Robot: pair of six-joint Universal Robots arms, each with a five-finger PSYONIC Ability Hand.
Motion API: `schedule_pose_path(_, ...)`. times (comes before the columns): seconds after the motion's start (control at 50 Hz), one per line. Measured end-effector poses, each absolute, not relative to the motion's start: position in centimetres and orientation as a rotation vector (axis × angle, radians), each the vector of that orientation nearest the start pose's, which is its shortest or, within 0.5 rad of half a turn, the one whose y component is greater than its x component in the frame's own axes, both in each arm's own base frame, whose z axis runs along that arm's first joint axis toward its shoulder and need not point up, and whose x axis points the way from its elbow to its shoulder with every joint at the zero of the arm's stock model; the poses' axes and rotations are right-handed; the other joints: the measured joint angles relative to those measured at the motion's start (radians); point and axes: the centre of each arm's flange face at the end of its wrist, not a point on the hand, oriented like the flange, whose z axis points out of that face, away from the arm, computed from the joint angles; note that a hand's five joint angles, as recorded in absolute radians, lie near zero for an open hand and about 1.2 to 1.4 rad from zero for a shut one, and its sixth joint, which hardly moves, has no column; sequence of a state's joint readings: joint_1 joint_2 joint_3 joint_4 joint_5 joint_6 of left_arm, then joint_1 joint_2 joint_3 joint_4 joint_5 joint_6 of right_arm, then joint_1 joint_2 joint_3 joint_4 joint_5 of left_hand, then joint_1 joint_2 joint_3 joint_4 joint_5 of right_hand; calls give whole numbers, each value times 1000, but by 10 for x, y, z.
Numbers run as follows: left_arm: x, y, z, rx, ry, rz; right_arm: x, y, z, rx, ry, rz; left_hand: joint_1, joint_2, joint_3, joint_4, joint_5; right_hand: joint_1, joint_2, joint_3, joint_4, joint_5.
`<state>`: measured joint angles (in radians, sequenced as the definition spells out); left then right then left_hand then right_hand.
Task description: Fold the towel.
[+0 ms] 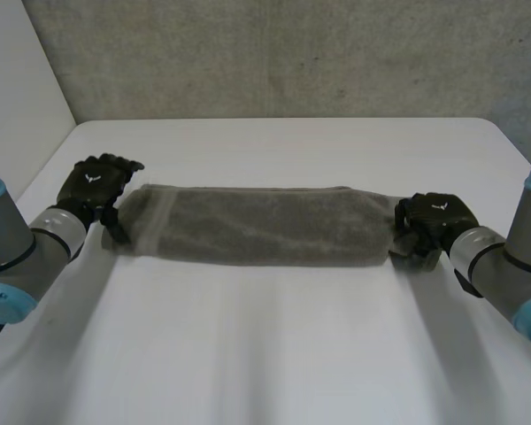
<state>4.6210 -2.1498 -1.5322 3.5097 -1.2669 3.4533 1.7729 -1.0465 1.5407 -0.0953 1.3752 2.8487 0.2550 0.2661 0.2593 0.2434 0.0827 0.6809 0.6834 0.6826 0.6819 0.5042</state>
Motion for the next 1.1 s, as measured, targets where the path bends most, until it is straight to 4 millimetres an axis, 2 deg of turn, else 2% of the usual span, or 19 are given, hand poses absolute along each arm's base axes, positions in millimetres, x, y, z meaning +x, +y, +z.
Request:
schedule_pose_path(0.1, -193, -377, 129, 798, 2367, -2054, 216, -331, 131, -768, 2459, -1660, 47, 42, 45, 58, 53, 343, 344, 328, 338, 343)
schedule_pose_path(0.16, -193, -380, 121, 802, 2377, -2040, 210, -338, 128, -763, 2501, -1677, 82, 72, 76, 93, 84, 525, 514, 466, 511, 512)
schedule_pose_path(0.22, -194, -381, 116, 810, 2381, -2031, 201, -343, 130, -761, 2540, -1715, 149, 138, 143, 162, 151, 572, 556, 504, 557, 558)
schedule_pose_path(0.28, -195, -381, 113, 820, 2383, -2021, 194, -345, 136, -769, 2562, -1753, 247, 232, 239, 261, 248, 506, 497, 492, 504, 507)
schedule_pose_path(0.36, -197, -379, 106, 839, 2393, -2002, 189, -343, 143, -782, 2575, -1784, 407, 394, 401, 421, 400, 213, 214, 214, 218, 220)
schedule_pose_path(0.44, -199, -378, 100, 857, 2402, -1986, 188, -338, 144, -783, 2580, -1778, 433, 422, 427, 446, 428, 75, 88, 83, 85, 75)
schedule_pose_path(0.54, -201, -377, 97, 873, 2404, -1974, 188, -332, 141, -776, 2589, -1747, 470, 455, 460, 479, 458, 58, 64, 56, 57, 43)
schedule_pose_path(0.62, -201, -376, 96, 881, 2401, -1970, 187, -329, 137, -773, 2599, -1722, 645, 634, 643, 661, 613, 51, 61, 46, 50, 34)
schedule_pose_path(0.74, -201, -376, 96, 884, 2401, -1968, 185, -329, 134, -770, 2611, -1709, 757, 754, 761, 775, 693, 57, 68, 54, 59, 46)
schedule_pose_path(0.8, -201, -375, 95, 884, 2404, -1965, 184, -329, 133, -773, 2616, -1706, 837, 835, 845, 860, 765, 185, 186, 172, 173, 177)
schedule_pose_path(0.84, -201, -375, 95, 886, 2407, -1962, 184, -331, 132, -778, 2620, -1707, 935, 936, 949, 962, 847, 478, 484, 460, 476, 465)
schedule_pose_path(0.86, -201, -375, 94, 886, 2407, -1961, 183, -331, 131, -779, 2621, -1708, 952, 954, 968, 980, 864, 552, 558, 526, 550, 551)
schedule_pose_path(0.92, -201, -373, 94, 887, 2413, -1958, 180, -335, 132, -788, 2628, -1726, 1019, 1028, 1047, 1055, 928, 632, 631, 626, 655, 635)
schedule_pose_path(0.98, -202, -371, 97, 888, 2415, -1958, 171, -345, 137, -810, 2644, -1776, 988, 991, 1008, 1023, 924, 634, 631, 653, 658, 635)
schedule_pose_path(1.0, -203, -370, 100, 889, 2411, -1964, 165, -350, 139, -822, 2654, -1802, 888, 885, 905, 921, 869, 636, 631, 655, 658, 635)
schedule_pose_path(1.1, -206, -361, 121, 896, 2375, -2009, 132, -374, 157, -926, 2719, -1938, 211, 207, 205, 219, 215, 643, 631, 657, 658, 635)
